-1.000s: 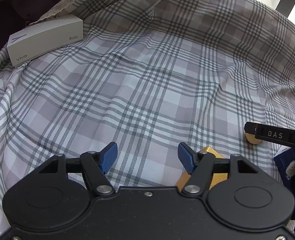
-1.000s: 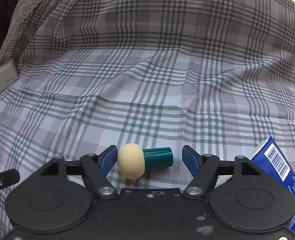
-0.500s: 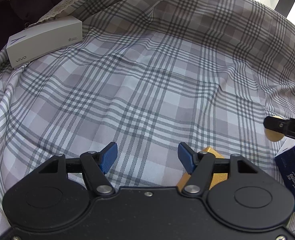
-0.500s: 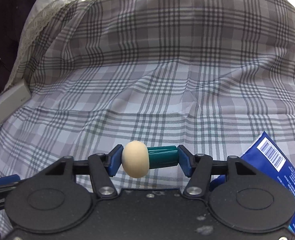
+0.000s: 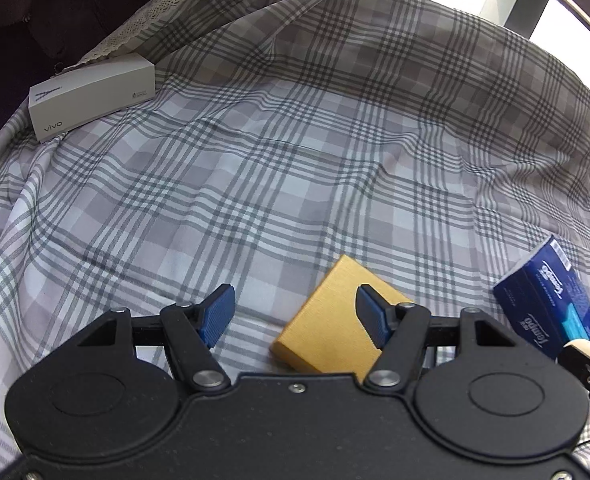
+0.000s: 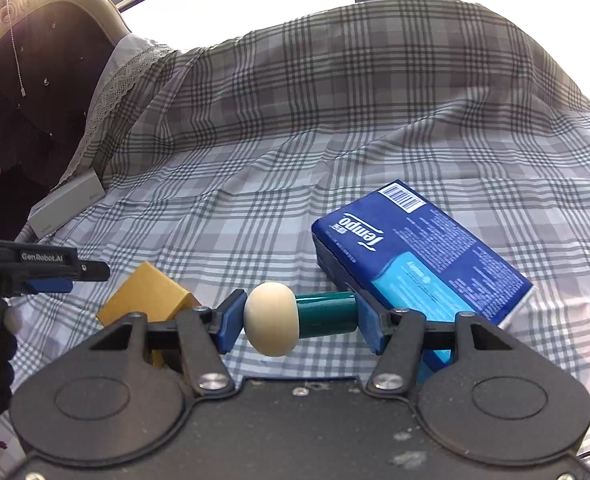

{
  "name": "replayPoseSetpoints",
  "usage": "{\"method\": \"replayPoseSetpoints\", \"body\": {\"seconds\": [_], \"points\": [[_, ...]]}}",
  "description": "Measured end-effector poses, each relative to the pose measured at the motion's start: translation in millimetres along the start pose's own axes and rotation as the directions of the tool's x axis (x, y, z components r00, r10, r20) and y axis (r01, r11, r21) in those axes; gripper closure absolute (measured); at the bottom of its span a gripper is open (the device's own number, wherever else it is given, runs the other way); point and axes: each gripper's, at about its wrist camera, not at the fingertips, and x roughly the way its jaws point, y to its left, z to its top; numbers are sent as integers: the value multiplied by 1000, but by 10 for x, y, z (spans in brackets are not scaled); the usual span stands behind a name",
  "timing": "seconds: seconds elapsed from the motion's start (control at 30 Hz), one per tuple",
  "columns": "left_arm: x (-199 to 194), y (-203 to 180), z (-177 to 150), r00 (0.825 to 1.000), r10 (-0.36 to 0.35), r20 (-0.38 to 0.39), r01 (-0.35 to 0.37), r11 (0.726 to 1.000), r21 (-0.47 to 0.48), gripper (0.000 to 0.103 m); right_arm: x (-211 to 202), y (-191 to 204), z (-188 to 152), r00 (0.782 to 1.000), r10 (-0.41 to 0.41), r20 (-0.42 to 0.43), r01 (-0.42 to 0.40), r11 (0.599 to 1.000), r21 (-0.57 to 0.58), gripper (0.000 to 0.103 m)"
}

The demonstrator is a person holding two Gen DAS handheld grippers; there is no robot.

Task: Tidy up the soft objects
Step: 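Grasp the black sponge-tipped stick with the left tool while the right tool holds the stamp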

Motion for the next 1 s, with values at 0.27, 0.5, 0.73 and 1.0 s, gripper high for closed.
{"method": "replayPoseSetpoints", "body": {"seconds": [0.27, 0.5, 0.73, 1.0], "points": [[-226, -478, -207, 999, -21, -31, 22, 998, 57, 41, -148, -310, 86, 982, -57, 183, 50, 998, 45, 45], [-150, -829, -345, 997, -38, -69, 44, 995, 89, 41, 60, -594, 427, 984, -46, 172, 27, 994, 107, 45], [151, -983, -475, 988, -7, -155, 17, 998, 63, 41, 232, -639, 415, 987, 4, 161, -22, 993, 113, 44], [478, -1102, -465, 982, 70, -176, -62, 997, 50, 40, 283, -646, 379, 983, 21, 181, -39, 995, 97, 44]]}}
